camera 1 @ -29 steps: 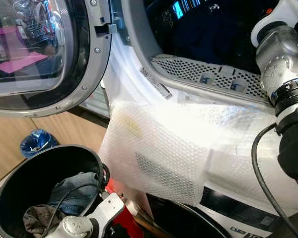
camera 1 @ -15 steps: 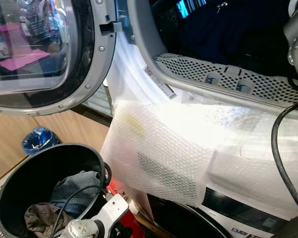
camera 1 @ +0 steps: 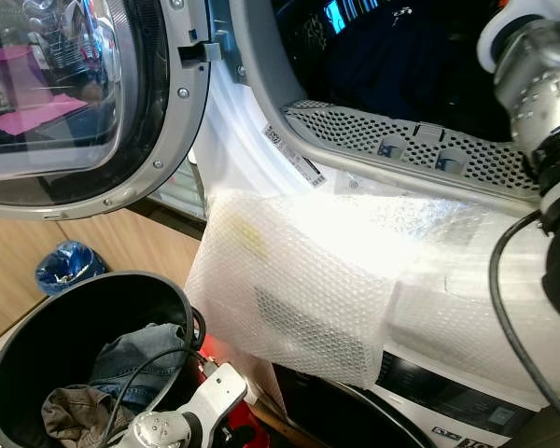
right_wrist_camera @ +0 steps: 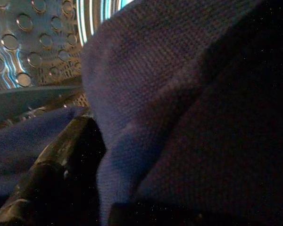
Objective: Clothes washing
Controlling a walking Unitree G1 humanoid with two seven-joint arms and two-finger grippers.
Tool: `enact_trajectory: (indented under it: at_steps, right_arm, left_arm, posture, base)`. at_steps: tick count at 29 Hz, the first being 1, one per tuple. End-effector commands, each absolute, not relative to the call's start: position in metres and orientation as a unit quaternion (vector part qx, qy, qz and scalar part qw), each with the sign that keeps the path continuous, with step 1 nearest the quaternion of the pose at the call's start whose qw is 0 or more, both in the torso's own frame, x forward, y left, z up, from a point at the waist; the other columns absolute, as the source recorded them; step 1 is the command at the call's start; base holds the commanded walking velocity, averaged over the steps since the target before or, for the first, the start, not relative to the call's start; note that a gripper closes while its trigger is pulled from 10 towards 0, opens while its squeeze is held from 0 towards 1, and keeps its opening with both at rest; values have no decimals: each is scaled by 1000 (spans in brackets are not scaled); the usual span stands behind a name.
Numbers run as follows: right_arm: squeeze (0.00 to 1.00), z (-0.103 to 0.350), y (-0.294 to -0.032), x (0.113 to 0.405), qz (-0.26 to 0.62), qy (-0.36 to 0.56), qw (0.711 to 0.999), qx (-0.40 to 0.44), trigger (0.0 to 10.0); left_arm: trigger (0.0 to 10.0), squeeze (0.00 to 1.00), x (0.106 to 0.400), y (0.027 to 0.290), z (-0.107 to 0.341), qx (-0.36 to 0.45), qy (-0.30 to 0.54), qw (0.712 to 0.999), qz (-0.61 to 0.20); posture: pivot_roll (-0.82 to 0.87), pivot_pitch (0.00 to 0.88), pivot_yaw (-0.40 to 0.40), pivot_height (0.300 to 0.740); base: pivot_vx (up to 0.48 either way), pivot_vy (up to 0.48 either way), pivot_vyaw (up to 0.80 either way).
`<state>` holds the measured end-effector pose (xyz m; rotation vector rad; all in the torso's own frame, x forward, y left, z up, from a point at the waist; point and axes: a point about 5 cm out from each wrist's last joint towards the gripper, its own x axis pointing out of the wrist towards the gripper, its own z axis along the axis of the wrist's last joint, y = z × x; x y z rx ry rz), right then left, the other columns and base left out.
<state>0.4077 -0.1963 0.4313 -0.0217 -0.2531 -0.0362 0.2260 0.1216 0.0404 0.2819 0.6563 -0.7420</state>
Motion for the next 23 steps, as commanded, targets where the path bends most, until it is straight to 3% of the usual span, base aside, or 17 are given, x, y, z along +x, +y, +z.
enact_trajectory:
  at_steps: [1,7,9,14,23]
  right_arm:
    - [0,446,-201,401,-10,-136,990,-27,10000]
    - [0,442,-206,400,26,-115,992,-51,10000]
    - [0,432,-203,401,81,-83,991,-64,10000]
    - [0,423,-206,397,136,-44,990,-17,10000]
    - [0,436,-236,361,157,-93,983,-26,10000]
  left_arm:
    - [10000,0,224,124,38,141,321,867,-355]
    - [10000,0,224,124,37,140,324,865,-357]
    - [10000,0,223,124,37,139,327,863,-359]
    - [10000,0,223,123,36,135,329,863,-359]
    - [10000,0,220,123,35,130,336,859,-363]
  posture:
    - [-48,101,34,740]
    - [-55,105,37,740]
    - [-66,109,37,740]
    - [-68,118,33,740]
    - [-79,128,36,740]
  base:
    - [0,0,0]
    - [0,0,0]
    - [0,0,0]
    - [0,0,0]
    - [0,0,0]
